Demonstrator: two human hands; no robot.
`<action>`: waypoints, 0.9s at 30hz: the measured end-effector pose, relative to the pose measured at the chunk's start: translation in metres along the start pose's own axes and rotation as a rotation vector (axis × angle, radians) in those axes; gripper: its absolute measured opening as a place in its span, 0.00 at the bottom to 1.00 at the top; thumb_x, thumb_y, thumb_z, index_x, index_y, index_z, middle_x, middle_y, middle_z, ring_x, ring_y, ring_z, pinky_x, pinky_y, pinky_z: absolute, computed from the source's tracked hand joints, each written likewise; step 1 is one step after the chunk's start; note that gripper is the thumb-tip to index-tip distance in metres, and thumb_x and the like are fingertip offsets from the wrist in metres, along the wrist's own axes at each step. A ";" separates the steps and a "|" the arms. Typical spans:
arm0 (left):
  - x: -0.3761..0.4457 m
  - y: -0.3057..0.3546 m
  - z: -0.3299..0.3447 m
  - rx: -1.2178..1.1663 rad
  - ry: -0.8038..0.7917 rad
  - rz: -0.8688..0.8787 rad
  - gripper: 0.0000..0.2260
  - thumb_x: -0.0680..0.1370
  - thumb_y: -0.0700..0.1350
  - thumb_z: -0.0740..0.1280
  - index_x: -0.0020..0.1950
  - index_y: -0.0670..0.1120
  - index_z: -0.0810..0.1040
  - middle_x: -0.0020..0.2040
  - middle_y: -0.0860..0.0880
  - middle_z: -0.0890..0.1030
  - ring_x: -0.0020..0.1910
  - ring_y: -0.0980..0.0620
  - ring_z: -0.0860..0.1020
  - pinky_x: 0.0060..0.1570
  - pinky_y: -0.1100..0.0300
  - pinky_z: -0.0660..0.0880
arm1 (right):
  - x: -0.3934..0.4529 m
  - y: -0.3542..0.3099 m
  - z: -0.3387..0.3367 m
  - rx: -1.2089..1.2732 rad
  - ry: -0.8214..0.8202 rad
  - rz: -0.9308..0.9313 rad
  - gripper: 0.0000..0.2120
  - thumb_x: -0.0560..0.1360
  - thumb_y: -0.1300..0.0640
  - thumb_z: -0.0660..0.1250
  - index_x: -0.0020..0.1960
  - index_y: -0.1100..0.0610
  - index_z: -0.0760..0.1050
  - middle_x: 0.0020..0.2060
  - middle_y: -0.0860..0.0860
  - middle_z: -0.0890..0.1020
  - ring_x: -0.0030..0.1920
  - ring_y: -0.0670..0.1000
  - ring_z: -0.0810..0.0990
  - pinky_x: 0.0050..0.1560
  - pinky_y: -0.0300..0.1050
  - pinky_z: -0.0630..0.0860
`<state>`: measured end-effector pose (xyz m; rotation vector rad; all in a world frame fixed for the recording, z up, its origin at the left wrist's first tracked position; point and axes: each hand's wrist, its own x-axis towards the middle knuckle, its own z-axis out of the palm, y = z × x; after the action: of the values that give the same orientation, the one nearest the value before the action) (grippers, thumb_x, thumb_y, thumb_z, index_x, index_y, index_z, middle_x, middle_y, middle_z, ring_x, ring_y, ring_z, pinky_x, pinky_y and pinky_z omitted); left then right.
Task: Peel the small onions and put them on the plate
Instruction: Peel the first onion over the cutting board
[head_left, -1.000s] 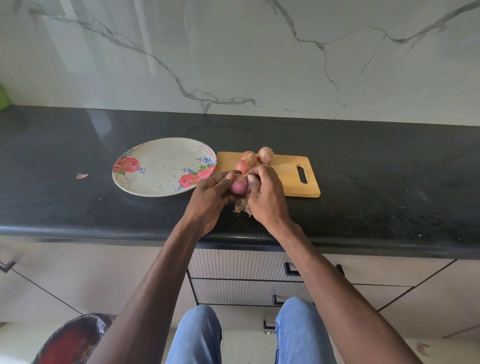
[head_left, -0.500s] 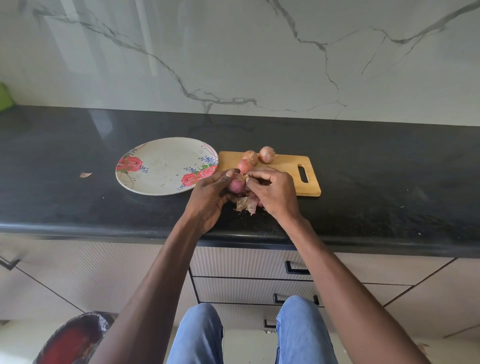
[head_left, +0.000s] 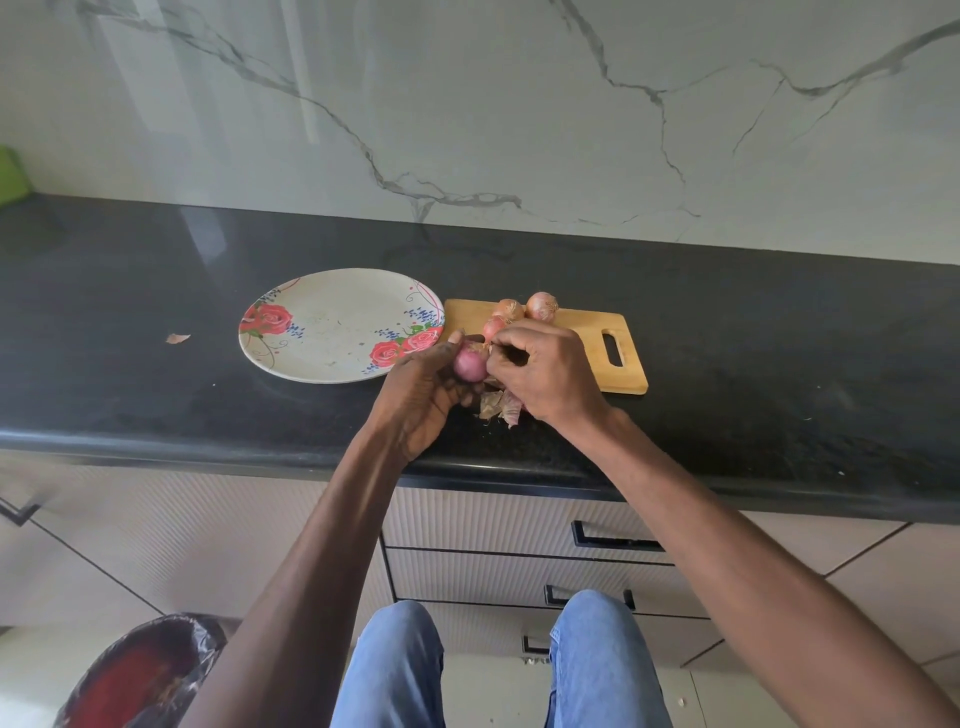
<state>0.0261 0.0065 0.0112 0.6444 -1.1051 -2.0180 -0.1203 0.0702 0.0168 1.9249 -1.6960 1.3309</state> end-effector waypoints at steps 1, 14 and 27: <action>0.000 0.000 -0.001 -0.003 -0.004 -0.001 0.09 0.83 0.44 0.64 0.49 0.39 0.79 0.40 0.42 0.83 0.32 0.48 0.77 0.28 0.61 0.73 | -0.001 0.000 0.002 -0.013 0.017 -0.010 0.04 0.71 0.66 0.70 0.42 0.67 0.83 0.40 0.57 0.85 0.40 0.51 0.82 0.45 0.46 0.81; 0.006 0.002 -0.005 -0.067 -0.092 -0.160 0.17 0.86 0.52 0.57 0.57 0.37 0.72 0.40 0.37 0.79 0.24 0.52 0.73 0.19 0.64 0.68 | -0.010 -0.016 0.007 0.414 0.025 0.459 0.05 0.75 0.67 0.69 0.43 0.61 0.83 0.34 0.52 0.83 0.30 0.49 0.81 0.31 0.44 0.79; 0.006 -0.002 -0.002 0.049 -0.099 -0.027 0.10 0.84 0.42 0.62 0.59 0.35 0.73 0.41 0.37 0.81 0.33 0.49 0.80 0.30 0.63 0.78 | -0.015 -0.011 0.011 0.514 0.113 0.618 0.05 0.77 0.63 0.70 0.44 0.61 0.83 0.36 0.51 0.85 0.35 0.44 0.80 0.36 0.43 0.78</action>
<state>0.0231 0.0012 0.0081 0.5933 -1.2131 -2.0705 -0.1038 0.0755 0.0037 1.5323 -2.1408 2.2346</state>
